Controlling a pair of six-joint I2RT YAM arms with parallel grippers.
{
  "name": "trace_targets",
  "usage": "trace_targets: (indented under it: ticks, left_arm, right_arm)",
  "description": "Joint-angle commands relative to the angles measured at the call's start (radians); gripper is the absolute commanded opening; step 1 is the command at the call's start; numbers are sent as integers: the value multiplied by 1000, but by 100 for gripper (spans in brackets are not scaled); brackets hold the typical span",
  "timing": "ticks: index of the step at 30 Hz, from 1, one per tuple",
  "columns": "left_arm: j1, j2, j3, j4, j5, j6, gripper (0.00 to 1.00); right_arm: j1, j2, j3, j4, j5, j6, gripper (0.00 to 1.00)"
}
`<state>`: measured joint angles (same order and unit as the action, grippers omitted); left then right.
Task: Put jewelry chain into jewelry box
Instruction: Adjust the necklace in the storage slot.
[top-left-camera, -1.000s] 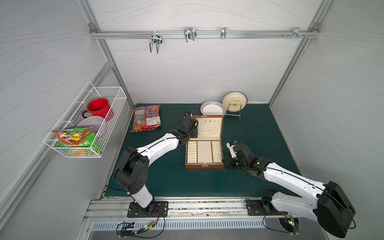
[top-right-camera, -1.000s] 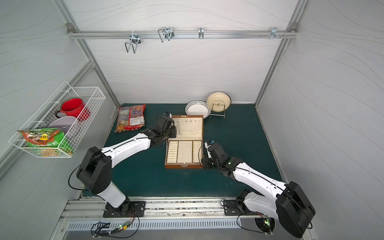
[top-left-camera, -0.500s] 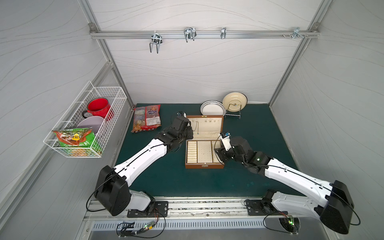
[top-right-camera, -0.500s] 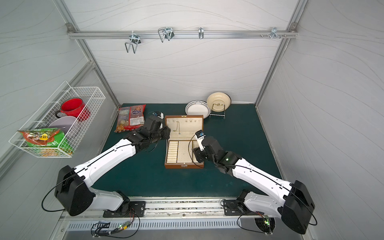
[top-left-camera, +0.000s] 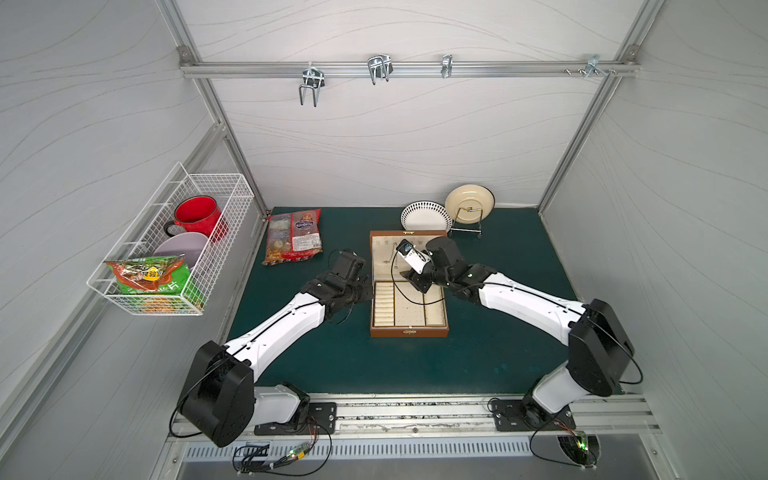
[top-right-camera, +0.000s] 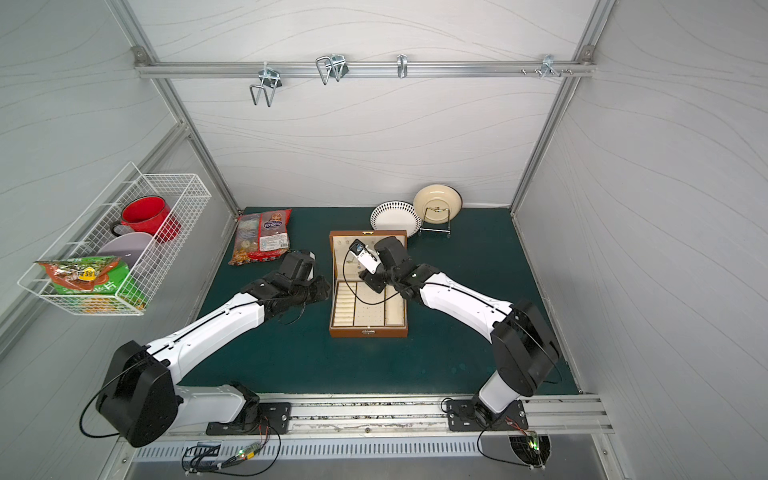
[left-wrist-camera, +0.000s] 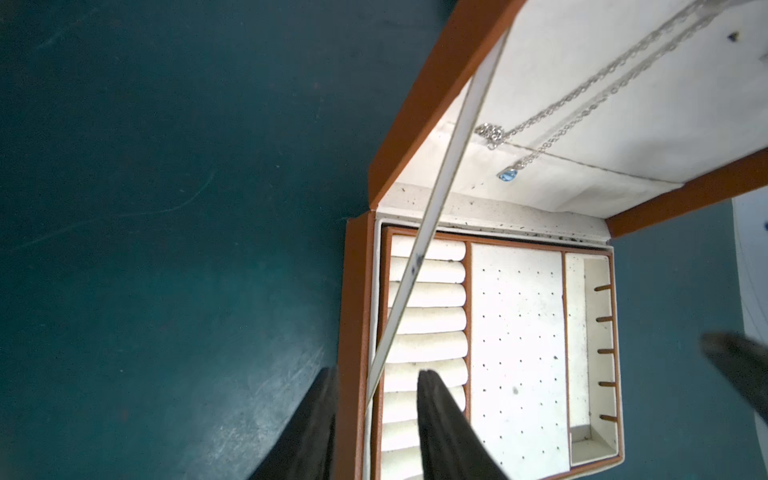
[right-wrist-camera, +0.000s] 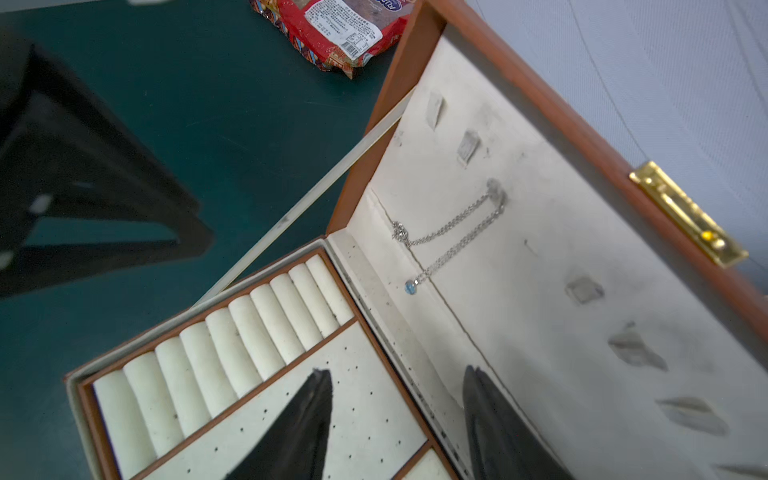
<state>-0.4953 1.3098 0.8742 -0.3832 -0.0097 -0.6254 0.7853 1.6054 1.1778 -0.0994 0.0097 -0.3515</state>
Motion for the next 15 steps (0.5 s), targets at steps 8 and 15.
trace_targets:
  ticks: [8, 15]
  left_arm:
    - [6, 77, -22, 100, 68, -58, 40]
    - [6, 136, -29, 120, 71, -79, 40]
  right_arm:
    - [-37, 160, 96, -45, -118, -222, 53]
    - [-50, 213, 109, 16, -85, -290, 48]
